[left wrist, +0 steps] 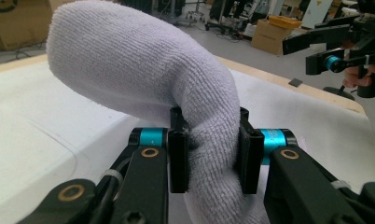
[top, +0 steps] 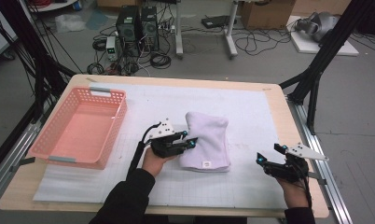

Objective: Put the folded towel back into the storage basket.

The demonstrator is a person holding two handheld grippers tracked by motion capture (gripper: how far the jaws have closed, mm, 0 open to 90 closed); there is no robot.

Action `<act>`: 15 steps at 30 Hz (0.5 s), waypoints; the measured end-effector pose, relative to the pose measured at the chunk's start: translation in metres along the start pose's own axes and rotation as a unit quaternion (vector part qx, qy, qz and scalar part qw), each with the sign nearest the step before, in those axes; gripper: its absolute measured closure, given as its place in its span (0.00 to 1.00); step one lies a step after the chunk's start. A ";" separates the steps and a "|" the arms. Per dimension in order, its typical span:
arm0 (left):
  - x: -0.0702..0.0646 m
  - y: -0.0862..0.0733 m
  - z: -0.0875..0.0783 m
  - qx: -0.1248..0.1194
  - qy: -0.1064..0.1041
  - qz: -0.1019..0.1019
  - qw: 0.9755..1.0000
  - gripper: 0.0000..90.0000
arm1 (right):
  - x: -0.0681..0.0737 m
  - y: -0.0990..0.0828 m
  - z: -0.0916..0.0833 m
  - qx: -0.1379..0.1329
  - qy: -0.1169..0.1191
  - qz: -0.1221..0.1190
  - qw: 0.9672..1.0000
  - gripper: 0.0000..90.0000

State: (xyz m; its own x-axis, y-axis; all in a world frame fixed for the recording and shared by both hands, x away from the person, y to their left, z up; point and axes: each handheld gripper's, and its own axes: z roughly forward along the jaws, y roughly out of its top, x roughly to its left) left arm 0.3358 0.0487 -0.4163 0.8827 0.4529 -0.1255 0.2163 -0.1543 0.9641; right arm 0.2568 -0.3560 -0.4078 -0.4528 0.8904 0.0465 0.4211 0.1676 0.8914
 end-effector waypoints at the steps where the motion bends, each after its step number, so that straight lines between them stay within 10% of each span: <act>1: 0.001 0.001 -0.003 -0.001 0.001 0.002 1.000 0.79 | 0.000 0.000 0.000 -0.001 0.000 0.000 1.000 0.20; 15: 0.016 0.021 -0.045 -0.026 0.008 0.007 1.000 0.80 | 0.002 0.000 0.001 -0.001 0.001 -0.003 1.000 0.20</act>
State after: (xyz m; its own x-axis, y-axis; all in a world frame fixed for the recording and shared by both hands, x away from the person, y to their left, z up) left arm 0.3354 0.0923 -0.3878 0.8784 0.4653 -0.1093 0.1826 -0.1154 0.9764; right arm 0.2568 -0.3543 -0.4078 -0.4572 0.8883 0.0429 0.4170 0.1715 0.8926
